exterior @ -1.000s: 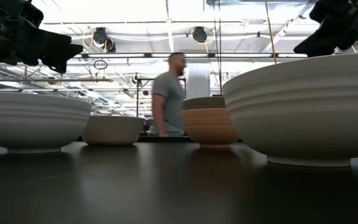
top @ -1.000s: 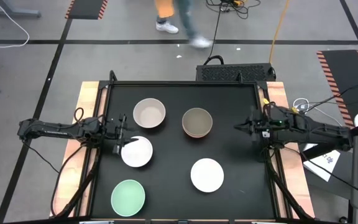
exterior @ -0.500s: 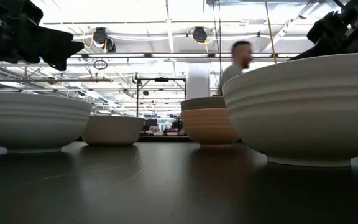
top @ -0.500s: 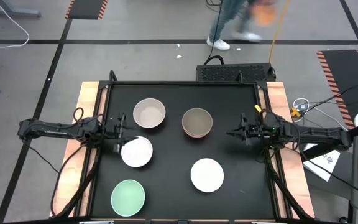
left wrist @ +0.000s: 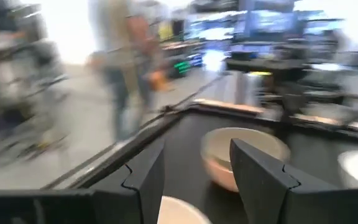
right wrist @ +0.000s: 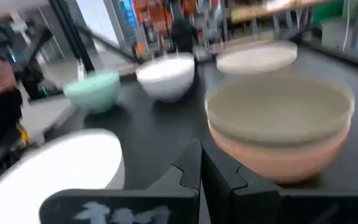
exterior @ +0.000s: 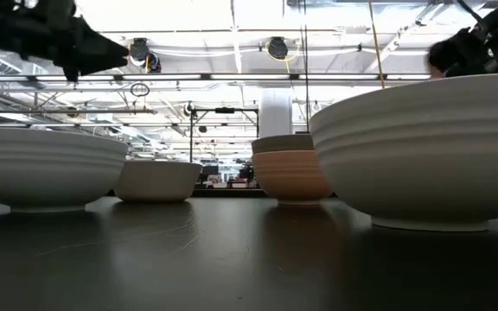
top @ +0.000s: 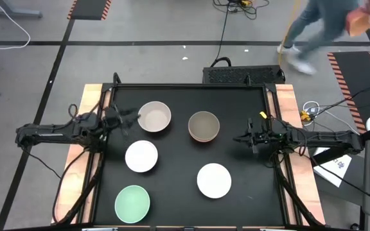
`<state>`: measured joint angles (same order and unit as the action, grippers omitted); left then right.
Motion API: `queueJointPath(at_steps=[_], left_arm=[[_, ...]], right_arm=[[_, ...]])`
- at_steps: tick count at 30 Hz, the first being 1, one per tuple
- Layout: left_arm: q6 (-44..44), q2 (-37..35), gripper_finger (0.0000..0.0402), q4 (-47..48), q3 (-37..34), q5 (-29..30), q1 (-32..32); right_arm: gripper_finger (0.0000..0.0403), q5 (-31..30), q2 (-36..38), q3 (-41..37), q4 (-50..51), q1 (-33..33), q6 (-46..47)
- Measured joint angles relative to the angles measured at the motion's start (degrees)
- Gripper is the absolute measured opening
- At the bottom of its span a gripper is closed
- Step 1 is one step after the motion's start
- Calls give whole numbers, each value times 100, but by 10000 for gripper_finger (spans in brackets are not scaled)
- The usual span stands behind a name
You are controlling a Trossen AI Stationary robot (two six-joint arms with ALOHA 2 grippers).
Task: Nest bowls inside each other
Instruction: Stack the left white bowl on top of the brown bowl
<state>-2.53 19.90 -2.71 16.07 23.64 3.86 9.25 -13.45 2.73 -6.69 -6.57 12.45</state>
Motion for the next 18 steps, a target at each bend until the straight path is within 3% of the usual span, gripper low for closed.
queueJointPath(at_steps=[4,7,12,18], left_arm=[[-236,680,182,1076,819,-123,461],[-243,1343,182,1304,1304,-629,776],[-422,2580,182,1843,1925,-917,1343],[-253,3933,182,2375,2448,-2220,2070]], right_arm=[[5,3,6,-120,-217,0,-43],[13,1,6,-128,-219,0,-159],[22,2,6,-134,-214,0,-181],[25,4,6,-140,-208,0,-174]])
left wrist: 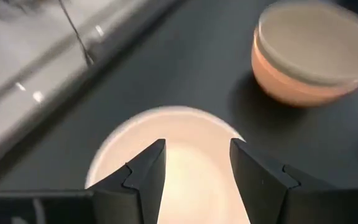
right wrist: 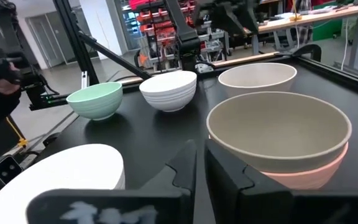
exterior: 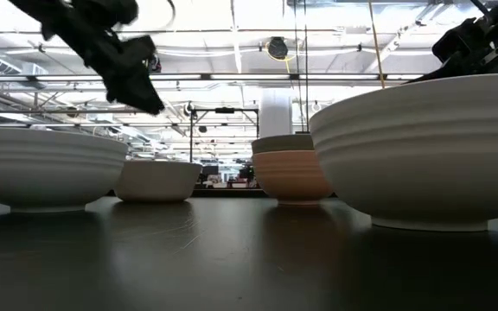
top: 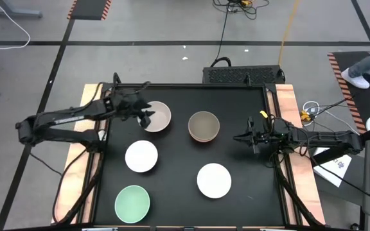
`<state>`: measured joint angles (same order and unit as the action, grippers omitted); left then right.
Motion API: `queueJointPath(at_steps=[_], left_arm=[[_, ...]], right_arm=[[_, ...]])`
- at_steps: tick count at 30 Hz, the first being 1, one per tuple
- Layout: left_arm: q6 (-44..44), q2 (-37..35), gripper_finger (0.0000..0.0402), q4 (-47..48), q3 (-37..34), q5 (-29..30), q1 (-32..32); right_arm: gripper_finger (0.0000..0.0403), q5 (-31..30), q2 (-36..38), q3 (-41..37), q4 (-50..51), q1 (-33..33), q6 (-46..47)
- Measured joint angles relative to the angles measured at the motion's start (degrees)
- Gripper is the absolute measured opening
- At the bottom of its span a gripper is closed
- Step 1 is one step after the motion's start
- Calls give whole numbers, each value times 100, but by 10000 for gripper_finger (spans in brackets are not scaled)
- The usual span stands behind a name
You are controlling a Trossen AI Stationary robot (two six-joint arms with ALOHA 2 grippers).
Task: Nest bowls inside each other
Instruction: Stack the left white bowl on top of the brown bowl
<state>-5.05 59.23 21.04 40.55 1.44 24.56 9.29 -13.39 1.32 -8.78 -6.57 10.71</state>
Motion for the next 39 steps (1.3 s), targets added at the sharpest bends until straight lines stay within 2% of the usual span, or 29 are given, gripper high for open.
queueJointPath(at_steps=[6,10,15,22,27,33,39], left_arm=[[351,649,182,24,338,-247,300],[371,828,184,195,596,-853,424],[365,1016,222,629,928,-1295,411],[145,1378,309,1270,1373,-1347,342],[56,1887,348,2051,1695,-1341,209],[9,2498,355,2558,2039,-1081,-146],[19,2854,338,2573,2250,-996,-496]], right_arm=[[26,152,0,-7,82,0,12],[26,152,0,-9,196,0,-1],[26,152,-4,-9,238,0,-49],[26,152,-13,-11,264,0,-93],[26,150,-13,-11,302,0,-93],[26,149,-13,-15,330,0,-93],[26,149,-19,-24,356,0,-92]])
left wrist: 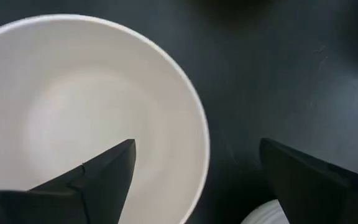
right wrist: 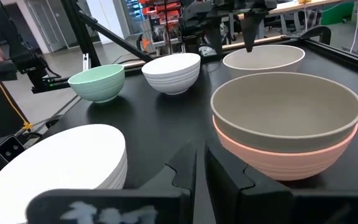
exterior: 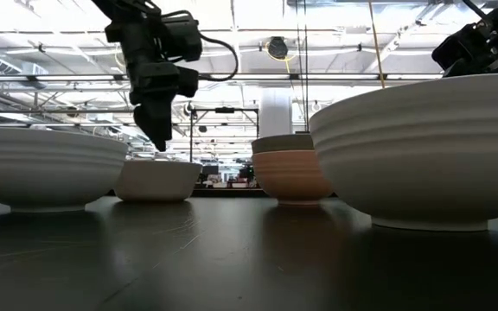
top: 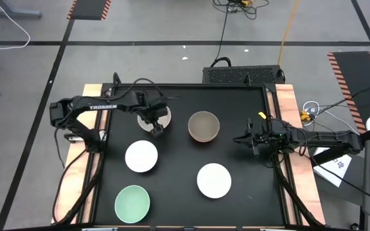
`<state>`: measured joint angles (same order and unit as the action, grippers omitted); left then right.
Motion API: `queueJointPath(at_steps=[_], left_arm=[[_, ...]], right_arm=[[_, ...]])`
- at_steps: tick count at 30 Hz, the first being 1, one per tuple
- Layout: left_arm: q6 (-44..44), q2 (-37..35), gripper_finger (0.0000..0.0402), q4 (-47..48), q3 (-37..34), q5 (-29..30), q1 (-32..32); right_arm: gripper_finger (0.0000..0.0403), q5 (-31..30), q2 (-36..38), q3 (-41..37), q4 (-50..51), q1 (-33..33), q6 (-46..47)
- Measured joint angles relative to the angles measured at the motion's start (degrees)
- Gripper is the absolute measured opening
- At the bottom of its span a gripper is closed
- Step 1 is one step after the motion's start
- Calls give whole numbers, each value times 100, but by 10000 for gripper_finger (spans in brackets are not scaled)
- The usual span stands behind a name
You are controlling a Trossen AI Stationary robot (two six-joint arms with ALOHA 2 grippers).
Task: Nest bowls inside each other
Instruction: Stack the left white bowl on top of the brown bowl
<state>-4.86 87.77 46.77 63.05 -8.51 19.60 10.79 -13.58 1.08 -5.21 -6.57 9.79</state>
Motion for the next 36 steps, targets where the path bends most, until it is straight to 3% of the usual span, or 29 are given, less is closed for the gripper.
queueJointPath(at_steps=[8,14,26,36], left_arm=[[36,216,315,-19,58,188,-150],[6,-41,321,18,58,200,-189],[-555,-756,324,1630,56,120,-888],[-1261,-910,324,1791,11,573,-1468]], right_arm=[[26,0,-18,-28,28,0,0],[26,0,-20,-28,35,0,103],[26,0,-52,-28,77,0,158],[26,0,-53,-28,71,0,218]])
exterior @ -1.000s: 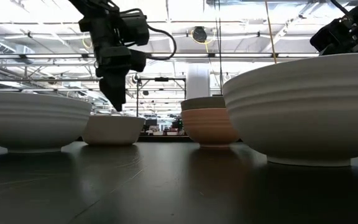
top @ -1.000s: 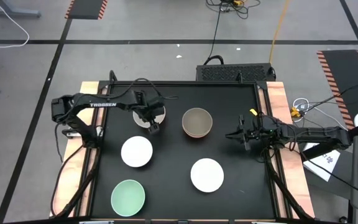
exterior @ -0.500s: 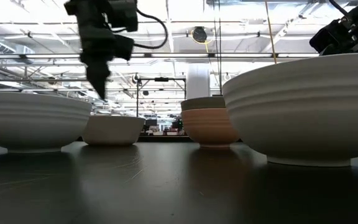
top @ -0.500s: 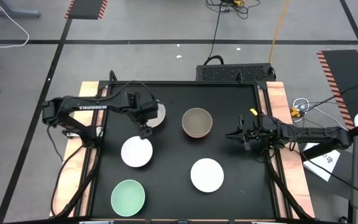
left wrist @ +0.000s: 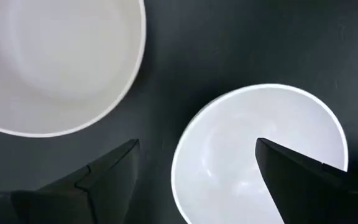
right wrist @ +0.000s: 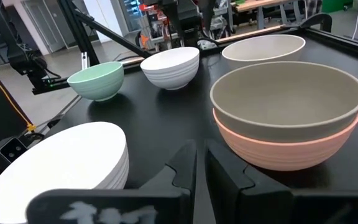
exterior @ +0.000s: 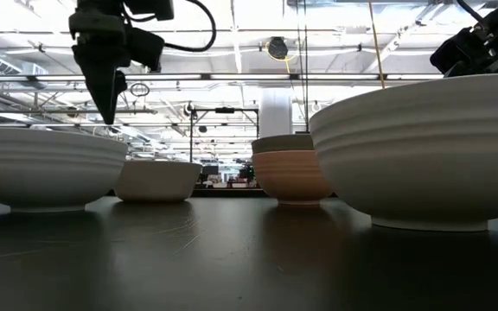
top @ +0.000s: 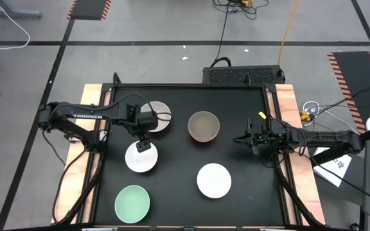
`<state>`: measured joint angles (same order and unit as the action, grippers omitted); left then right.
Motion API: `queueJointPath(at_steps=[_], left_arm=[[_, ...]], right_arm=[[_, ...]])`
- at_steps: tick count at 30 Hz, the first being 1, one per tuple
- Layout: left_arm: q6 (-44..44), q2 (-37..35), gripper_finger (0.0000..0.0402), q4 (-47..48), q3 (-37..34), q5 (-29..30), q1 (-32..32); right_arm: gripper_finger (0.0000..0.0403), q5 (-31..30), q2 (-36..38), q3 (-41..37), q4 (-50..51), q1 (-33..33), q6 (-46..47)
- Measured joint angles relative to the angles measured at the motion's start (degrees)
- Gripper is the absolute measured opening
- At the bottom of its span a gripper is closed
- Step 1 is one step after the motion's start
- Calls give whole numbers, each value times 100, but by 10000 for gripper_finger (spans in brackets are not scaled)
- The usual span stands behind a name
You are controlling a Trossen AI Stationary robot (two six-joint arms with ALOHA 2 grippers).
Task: Nest bowls inside each other
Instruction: Stack the left white bowl on top of the brown bowl
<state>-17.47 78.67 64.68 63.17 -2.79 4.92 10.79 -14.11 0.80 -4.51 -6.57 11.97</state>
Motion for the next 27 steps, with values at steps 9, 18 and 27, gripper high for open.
queueJointPath(at_steps=[9,18,27], left_arm=[[-99,2,324,-146,-179,328,-28],[-22,4,324,-215,-592,116,-6],[-42,4,324,-675,-980,127,-1]], right_arm=[[26,2,0,0,-48,0,-1],[26,2,0,0,-48,-2,36],[26,2,1,0,-90,-1,54]])
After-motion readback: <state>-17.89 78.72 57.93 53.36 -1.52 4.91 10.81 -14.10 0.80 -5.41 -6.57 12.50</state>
